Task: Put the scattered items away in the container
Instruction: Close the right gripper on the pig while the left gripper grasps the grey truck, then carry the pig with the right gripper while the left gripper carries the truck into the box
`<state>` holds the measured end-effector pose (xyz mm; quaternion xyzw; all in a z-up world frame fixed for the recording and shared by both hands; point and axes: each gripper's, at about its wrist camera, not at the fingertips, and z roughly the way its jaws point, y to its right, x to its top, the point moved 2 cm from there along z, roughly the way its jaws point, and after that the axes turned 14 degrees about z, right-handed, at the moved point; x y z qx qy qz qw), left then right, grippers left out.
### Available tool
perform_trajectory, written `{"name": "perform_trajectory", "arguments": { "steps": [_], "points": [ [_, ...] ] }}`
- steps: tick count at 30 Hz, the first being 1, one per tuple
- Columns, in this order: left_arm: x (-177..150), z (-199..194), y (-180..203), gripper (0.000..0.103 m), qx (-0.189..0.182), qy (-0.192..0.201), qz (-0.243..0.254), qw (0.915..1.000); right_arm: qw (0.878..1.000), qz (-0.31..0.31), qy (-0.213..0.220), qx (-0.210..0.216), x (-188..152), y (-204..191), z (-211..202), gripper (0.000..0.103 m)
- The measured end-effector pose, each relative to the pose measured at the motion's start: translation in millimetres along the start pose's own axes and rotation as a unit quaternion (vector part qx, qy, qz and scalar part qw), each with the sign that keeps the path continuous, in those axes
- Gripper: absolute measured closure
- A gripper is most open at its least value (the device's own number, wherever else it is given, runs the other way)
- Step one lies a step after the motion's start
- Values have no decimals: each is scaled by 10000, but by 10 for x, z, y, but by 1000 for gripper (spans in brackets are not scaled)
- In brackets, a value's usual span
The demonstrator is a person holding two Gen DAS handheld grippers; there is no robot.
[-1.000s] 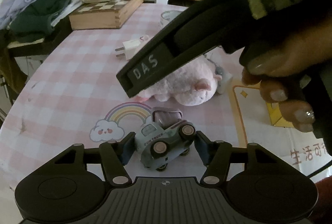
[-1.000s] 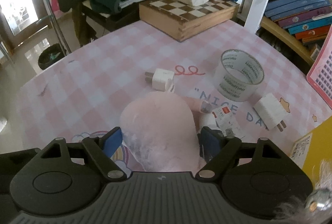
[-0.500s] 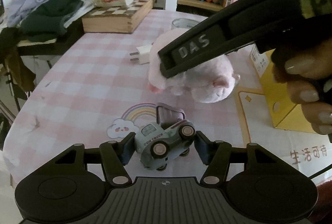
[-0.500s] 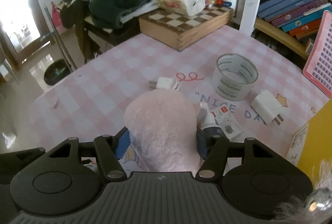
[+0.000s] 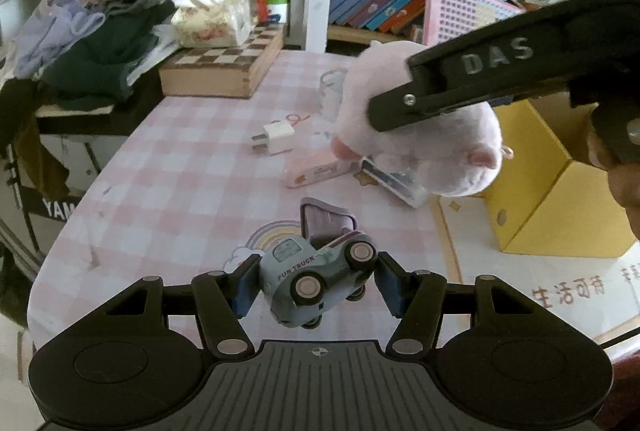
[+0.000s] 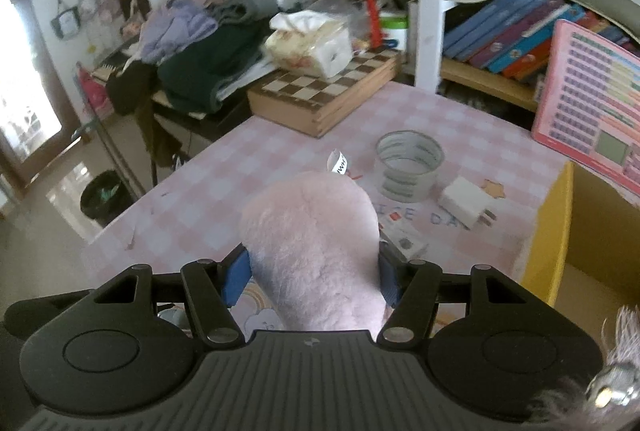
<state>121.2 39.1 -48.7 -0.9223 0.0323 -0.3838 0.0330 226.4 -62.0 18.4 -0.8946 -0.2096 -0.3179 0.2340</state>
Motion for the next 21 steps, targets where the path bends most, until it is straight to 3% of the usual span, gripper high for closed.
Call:
{"name": "perform_trajectory", "arguments": {
  "steps": [21],
  "points": [
    [-23, -786, 83, 43, -654, 768, 604, 9931, 9900, 996, 710, -706, -610, 51, -1047, 42]
  ]
}}
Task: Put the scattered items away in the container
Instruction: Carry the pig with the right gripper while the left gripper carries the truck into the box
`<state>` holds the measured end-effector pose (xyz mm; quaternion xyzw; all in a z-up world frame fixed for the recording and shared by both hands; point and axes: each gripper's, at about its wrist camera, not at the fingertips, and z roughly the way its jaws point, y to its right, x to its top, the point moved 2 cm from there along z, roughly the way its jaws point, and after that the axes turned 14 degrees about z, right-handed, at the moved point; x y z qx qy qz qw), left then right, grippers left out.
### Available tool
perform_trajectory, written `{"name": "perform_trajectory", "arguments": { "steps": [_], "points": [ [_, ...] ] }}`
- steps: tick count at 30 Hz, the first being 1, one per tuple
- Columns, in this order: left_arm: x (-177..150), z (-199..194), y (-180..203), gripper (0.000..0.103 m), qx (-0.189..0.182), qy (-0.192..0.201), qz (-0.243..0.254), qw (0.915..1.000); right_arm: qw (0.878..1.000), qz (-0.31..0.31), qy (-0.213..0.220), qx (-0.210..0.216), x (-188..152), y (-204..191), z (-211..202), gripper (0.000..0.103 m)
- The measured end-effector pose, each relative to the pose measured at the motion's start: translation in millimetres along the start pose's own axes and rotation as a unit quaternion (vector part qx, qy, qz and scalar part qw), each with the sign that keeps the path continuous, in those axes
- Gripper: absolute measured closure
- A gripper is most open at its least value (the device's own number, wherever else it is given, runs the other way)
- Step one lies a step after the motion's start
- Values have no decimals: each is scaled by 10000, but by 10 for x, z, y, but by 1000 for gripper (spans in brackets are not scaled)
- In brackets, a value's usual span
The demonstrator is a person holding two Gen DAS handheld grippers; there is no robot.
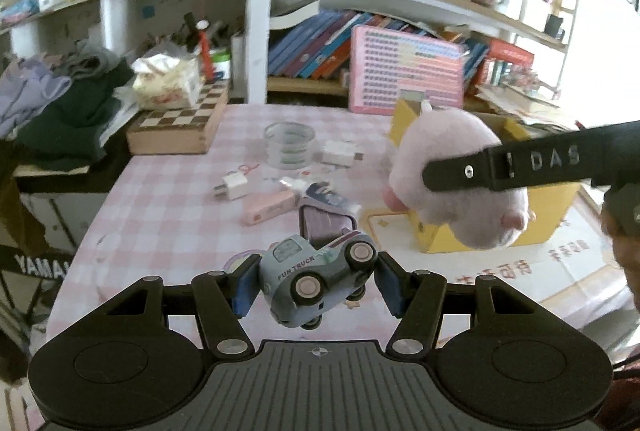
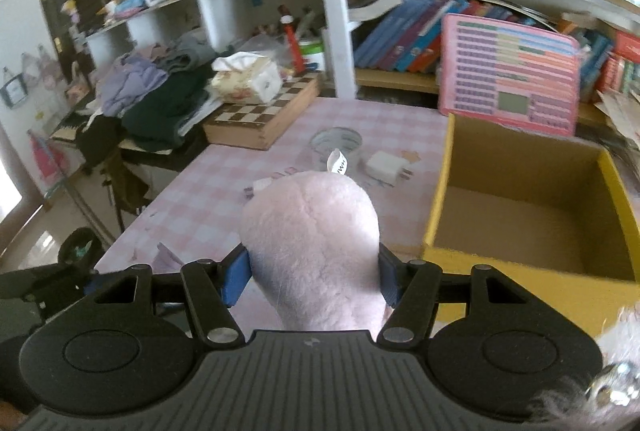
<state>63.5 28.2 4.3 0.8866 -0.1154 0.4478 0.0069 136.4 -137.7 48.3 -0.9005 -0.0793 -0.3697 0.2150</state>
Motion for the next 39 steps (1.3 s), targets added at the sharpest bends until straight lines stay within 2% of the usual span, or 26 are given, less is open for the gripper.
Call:
{"name": "perform_trajectory", "arguments": {
  "steps": [12, 20, 32, 39],
  "points": [
    [186, -161, 291, 43, -677, 383, 518, 9956, 9946, 663, 443, -667, -278, 395, -549, 42],
    [352, -137, 443, 43, -855, 547, 720, 9922, 9887, 1014, 642, -901, -307, 702, -716, 42],
    [865, 205, 737, 43, -932, 821, 874, 9884, 9854, 995, 988, -969, 206, 1199, -745, 42],
    [1162, 492, 1005, 43, -897, 874, 912, 9879, 9877, 853, 969, -886, 525, 1525, -603, 42]
  ]
}}
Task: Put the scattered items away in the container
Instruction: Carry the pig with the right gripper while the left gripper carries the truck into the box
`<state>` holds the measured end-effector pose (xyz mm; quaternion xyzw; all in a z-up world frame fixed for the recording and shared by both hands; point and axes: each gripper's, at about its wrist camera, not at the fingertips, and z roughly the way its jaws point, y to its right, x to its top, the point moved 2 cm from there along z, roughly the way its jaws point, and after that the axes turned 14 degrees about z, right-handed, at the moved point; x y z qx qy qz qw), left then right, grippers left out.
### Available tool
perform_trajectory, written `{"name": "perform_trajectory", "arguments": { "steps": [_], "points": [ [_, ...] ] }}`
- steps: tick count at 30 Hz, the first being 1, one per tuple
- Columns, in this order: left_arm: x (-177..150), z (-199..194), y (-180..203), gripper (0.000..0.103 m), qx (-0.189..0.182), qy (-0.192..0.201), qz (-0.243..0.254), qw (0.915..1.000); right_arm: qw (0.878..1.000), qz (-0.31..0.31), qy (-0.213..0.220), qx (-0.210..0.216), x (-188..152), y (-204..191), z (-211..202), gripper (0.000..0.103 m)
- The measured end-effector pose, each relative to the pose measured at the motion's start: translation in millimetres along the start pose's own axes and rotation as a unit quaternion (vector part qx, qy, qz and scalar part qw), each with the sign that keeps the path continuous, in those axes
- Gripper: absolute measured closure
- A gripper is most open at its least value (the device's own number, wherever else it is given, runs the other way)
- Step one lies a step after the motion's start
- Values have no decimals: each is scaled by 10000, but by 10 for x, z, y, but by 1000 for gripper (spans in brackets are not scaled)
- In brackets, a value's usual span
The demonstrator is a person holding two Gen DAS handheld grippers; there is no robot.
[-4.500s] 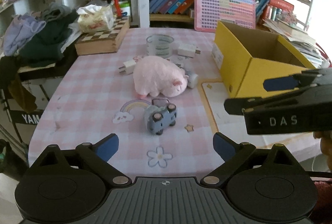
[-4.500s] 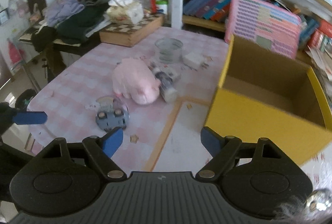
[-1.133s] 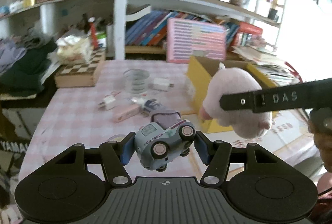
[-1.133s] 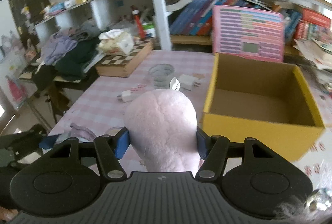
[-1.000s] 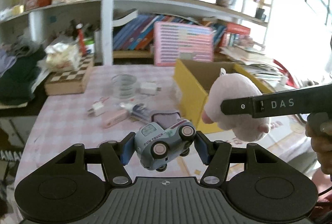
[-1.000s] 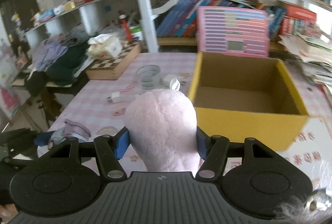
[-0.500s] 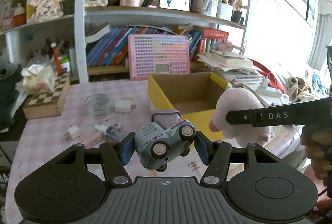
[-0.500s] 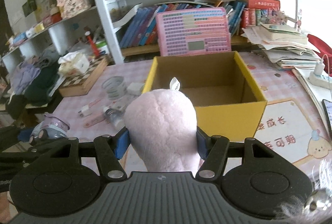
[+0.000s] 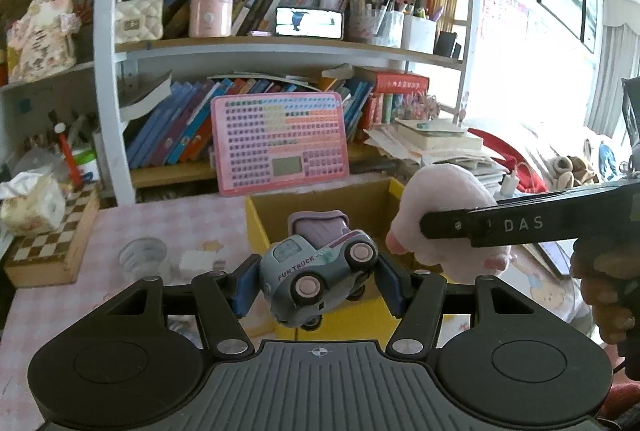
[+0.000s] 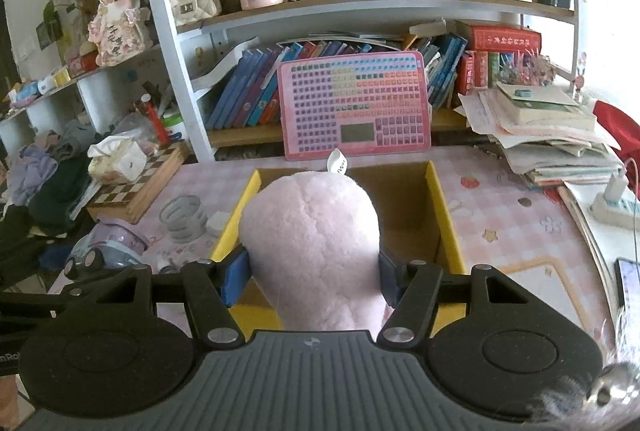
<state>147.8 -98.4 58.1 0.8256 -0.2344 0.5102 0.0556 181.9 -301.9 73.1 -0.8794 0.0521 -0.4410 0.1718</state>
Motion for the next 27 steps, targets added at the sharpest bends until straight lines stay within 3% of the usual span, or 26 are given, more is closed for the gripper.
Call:
{"name": "perform_trajectory", "arguments": {
  "steps": [7, 15, 27],
  "points": [
    [196, 375, 153, 43, 107, -94, 26, 9999, 9996, -220, -100, 134, 245, 249, 280, 42],
    [353, 828, 252, 43, 303, -308, 255, 9987, 9948, -979, -202, 202, 401, 379, 719, 42],
    [230, 1371, 253, 43, 282, -994, 354, 9940, 9838, -1385, -1111, 257, 333, 514, 1463, 42]
  ]
}}
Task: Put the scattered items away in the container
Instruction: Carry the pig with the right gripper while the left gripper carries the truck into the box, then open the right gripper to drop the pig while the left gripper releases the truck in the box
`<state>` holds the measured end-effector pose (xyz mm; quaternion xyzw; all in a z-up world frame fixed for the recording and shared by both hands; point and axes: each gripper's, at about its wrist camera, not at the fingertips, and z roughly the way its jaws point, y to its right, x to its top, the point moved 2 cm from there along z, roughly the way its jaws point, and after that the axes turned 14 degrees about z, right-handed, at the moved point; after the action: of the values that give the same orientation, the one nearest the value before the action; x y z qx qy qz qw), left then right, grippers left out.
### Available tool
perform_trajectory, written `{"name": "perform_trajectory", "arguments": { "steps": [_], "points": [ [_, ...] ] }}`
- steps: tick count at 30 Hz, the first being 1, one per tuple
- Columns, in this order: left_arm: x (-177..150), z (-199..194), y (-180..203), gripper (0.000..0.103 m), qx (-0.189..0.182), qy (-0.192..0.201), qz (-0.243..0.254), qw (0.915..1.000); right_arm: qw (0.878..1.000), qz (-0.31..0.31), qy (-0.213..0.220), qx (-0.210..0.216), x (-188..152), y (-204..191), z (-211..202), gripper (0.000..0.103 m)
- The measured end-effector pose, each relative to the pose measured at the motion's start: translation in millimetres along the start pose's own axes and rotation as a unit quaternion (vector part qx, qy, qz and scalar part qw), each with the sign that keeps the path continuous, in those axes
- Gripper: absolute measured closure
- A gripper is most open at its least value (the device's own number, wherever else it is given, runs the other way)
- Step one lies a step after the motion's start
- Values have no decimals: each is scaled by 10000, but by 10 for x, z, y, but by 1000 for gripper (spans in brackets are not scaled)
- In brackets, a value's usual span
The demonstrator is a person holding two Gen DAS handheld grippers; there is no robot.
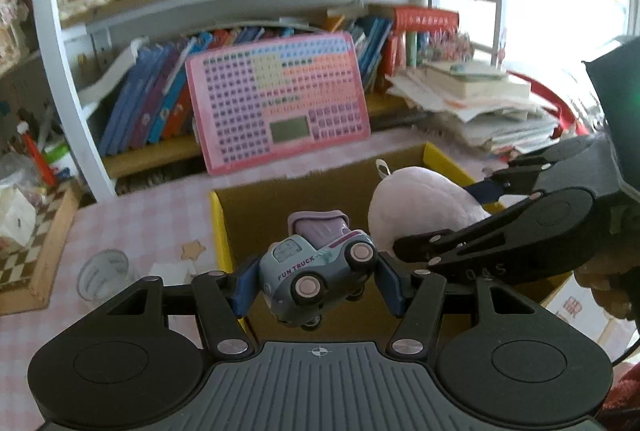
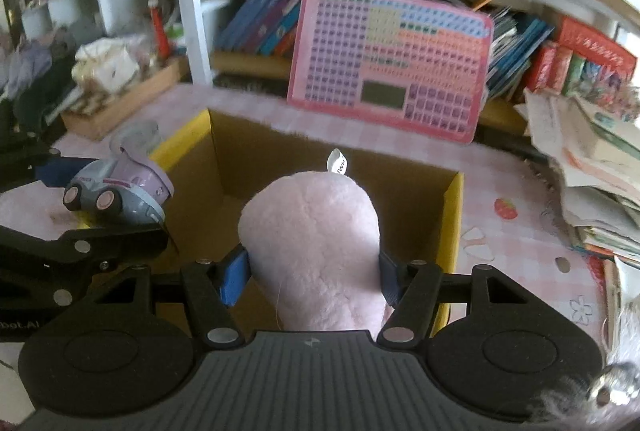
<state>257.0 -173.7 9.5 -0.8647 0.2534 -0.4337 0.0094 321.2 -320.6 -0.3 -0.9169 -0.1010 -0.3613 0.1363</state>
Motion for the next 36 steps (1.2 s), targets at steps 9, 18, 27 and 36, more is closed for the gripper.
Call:
{"name": "perform_trajectory", "arguments": {
  "steps": [9, 18, 27, 36],
  "points": [
    [-104, 287, 77, 43, -235, -502, 22, 9985, 9979, -262, -576, -106, -75, 19, 280, 40],
    [-197, 356, 127, 43, -293, -733, -13, 9969, 9956, -694, -598, -211, -148, -34, 294, 39],
    [-179, 231, 98, 35, 55, -513, -70, 9986, 9980, -514, -355, -84, -118, -6, 219, 24],
    [-139, -79, 40, 27, 365, -144, -226, 9990, 9997, -237, 115, 14, -80, -68, -50, 21]
  ]
}}
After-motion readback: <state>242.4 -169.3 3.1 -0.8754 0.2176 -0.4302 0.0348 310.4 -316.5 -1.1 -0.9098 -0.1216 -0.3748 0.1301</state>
